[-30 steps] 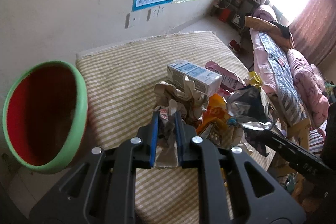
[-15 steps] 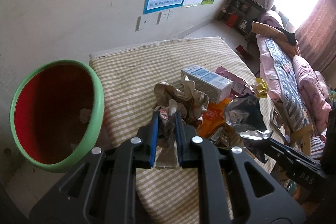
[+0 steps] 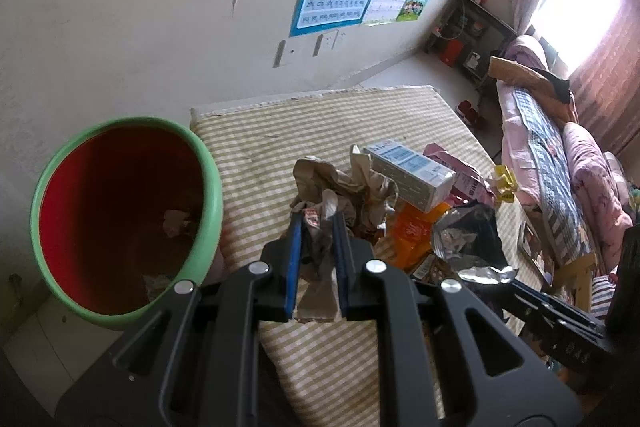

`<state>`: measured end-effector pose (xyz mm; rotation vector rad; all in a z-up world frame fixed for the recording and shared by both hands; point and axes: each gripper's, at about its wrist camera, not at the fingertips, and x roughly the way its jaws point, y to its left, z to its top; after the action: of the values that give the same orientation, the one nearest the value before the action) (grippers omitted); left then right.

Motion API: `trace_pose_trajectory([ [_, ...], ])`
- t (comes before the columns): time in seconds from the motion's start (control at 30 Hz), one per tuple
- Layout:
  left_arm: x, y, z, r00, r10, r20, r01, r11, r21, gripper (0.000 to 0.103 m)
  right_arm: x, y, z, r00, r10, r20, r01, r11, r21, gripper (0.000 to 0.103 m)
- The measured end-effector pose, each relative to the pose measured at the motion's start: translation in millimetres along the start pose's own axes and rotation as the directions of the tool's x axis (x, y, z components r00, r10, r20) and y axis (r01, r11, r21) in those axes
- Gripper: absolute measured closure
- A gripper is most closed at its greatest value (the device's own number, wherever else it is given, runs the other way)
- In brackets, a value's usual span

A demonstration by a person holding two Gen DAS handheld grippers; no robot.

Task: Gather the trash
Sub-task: 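Move both held wrappers over the red bucket and open both grippers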

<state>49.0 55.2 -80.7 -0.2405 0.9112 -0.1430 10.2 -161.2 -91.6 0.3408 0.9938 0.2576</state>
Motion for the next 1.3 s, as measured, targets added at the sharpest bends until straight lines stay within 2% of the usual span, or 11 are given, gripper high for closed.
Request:
trace_pose_trajectory([
  [0.3, -13, 23, 1, 0.999, 0.027, 0.034, -0.025, 0.999, -0.048, 0.088, 7, 18, 1, 1.000, 0.009, -0.022, -0.010, 0.999, -0.041, 0.072],
  [0.53, -27, 49, 1, 0.995, 0.070, 0.073, -0.065, 0.995, -0.075, 0.088, 20, 47, -1, 0.999, 0.015, -0.051, -0.020, 0.994, -0.110, 0.072],
  [0.7, -28, 70, -1, 0.993, 0.092, 0.074, -0.084, 0.991, -0.104, 0.088, 33, 68, -2, 0.997, 0.020, -0.078, -0.031, 0.988, -0.151, 0.072],
  [0.97, -29, 116, -9, 0.986, 0.156, 0.065, -0.142, 0.972, -0.187, 0.088, 62, 109, -3, 0.991, 0.017, -0.133, -0.048, 0.970, -0.237, 0.072],
  [1.3, -36, 164, -14, 0.971, 0.233, 0.051, -0.212, 0.940, -0.267, 0.088, 108, 168, 19, 0.981, 0.063, -0.182, -0.117, 0.947, -0.298, 0.072],
])
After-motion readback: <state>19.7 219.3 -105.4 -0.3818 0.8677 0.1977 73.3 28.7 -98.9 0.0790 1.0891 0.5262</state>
